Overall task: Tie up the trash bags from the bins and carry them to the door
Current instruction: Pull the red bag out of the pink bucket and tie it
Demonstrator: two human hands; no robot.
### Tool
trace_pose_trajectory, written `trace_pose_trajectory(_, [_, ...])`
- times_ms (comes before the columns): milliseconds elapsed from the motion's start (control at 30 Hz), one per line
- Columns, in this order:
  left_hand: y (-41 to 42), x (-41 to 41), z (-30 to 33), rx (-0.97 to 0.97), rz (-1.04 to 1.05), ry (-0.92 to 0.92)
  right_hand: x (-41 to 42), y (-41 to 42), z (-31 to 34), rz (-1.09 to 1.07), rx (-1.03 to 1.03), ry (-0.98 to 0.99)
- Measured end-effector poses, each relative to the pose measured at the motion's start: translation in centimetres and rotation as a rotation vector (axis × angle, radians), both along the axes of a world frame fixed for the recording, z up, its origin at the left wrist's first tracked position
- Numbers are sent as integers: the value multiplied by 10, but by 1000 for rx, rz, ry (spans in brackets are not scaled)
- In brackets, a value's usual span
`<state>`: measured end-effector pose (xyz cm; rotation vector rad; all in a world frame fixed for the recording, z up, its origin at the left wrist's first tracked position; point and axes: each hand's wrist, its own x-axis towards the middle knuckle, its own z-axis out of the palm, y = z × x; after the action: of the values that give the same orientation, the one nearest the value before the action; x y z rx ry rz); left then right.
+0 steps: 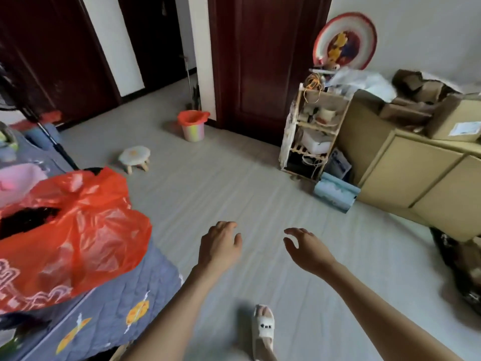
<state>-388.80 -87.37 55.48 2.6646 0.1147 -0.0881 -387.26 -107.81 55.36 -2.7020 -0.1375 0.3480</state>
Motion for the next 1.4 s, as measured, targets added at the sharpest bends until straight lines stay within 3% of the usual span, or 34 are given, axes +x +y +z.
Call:
trace_pose_trajectory(267, [91,276,14,-58,147,17,304,101,-6,42,124,32])
trace_pose_trajectory(333, [113,306,30,-96,205,6,337,129,6,99,126,53])
trace_pose_trajectory(600, [296,547,39,-60,397,-96,599,315,20,240,220,-10])
trace_pose_trajectory(867, [444,790,14,-316,454,-54,864,451,5,144,230,100])
trace_pose_trajectory(1200, [528,1091,-15,-291,264,-20,1145,542,-26,29,257,92])
trace_pose_trajectory(1400, [596,1278,-7,-282,246,20,1332,620,-28,33,251,210])
